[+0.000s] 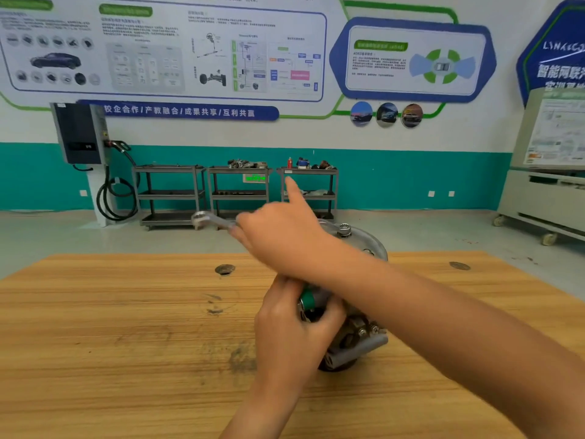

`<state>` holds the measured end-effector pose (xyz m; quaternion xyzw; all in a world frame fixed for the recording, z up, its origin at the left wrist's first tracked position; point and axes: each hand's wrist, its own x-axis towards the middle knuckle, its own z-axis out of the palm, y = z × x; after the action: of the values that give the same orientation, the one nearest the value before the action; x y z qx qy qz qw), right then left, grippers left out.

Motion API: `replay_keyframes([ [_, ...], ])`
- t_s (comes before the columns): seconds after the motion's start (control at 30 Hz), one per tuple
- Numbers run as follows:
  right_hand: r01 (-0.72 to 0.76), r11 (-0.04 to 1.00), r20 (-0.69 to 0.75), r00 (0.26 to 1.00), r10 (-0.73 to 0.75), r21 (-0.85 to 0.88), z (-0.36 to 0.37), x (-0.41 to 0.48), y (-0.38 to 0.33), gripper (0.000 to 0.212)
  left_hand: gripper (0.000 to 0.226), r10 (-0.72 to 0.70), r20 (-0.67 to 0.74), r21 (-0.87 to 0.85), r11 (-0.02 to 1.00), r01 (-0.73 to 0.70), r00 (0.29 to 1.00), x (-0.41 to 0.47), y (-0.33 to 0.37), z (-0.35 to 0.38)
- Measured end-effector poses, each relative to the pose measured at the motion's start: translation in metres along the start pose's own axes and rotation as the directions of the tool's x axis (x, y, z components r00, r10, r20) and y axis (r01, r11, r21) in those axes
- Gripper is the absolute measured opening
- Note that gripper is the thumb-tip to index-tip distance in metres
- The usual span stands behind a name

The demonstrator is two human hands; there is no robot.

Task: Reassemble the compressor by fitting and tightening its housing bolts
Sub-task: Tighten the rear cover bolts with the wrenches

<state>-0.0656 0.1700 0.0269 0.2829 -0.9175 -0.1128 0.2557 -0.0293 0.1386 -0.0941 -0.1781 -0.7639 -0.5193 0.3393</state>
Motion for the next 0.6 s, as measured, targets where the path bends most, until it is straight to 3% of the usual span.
replay_keyframes([
  [0.1, -0.149, 0.989, 0.026, 0.989, 0.149, -0.010, 0.011, 0.038, 0.029, 0.032, 0.049, 0.029, -0.042, -0.011, 0.999, -0.030, 0.999, 0.001, -0.002, 0.004],
  [0.2, -0.372, 0.889, 0.082, 0.928, 0.364, 0.267, 0.025, 0.052, 0.067, 0.022, 0.042, 0.035, -0.117, -0.072, 0.996, -0.044, 0.993, 0.001, -0.002, 0.006],
  [0.23, -0.452, 0.786, 0.136, 0.889, 0.438, 0.422, 0.028, 0.052, 0.077, 0.027, 0.040, 0.034, -0.135, -0.087, 0.995, -0.046, 0.990, 0.002, -0.002, 0.007],
  [0.33, -0.521, 0.255, 0.323, 0.772, 0.548, 0.815, 0.036, 0.043, 0.104, 0.036, 0.040, 0.048, -0.150, -0.091, 0.994, -0.063, 0.987, 0.002, -0.002, 0.010],
  [0.4, -0.428, -0.053, 0.368, 0.701, 0.611, 0.902, 0.042, 0.026, 0.122, 0.031, 0.040, 0.057, -0.146, -0.080, 0.994, -0.070, 0.988, 0.002, -0.004, 0.010],
  [0.47, -0.205, -0.359, 0.405, 0.614, 0.677, 0.911, 0.048, 0.000, 0.135, 0.012, 0.040, 0.053, -0.146, -0.090, 0.994, -0.067, 0.988, 0.002, -0.006, 0.009],
  [0.5, -0.065, -0.460, 0.406, 0.589, 0.698, 0.885, 0.049, -0.015, 0.137, 0.009, 0.040, 0.053, -0.148, -0.098, 0.993, -0.068, 0.987, 0.002, -0.007, 0.008],
  [0.53, 0.067, -0.516, 0.389, 0.576, 0.719, 0.854, 0.050, -0.033, 0.138, 0.013, 0.040, 0.049, -0.149, -0.106, 0.992, -0.065, 0.988, 0.002, -0.008, 0.008],
  [0.6, 0.246, -0.484, 0.290, 0.550, 0.783, 0.840, 0.048, -0.073, 0.127, 0.019, 0.042, 0.048, -0.151, -0.104, 0.992, -0.064, 0.987, 0.002, -0.009, 0.007],
])
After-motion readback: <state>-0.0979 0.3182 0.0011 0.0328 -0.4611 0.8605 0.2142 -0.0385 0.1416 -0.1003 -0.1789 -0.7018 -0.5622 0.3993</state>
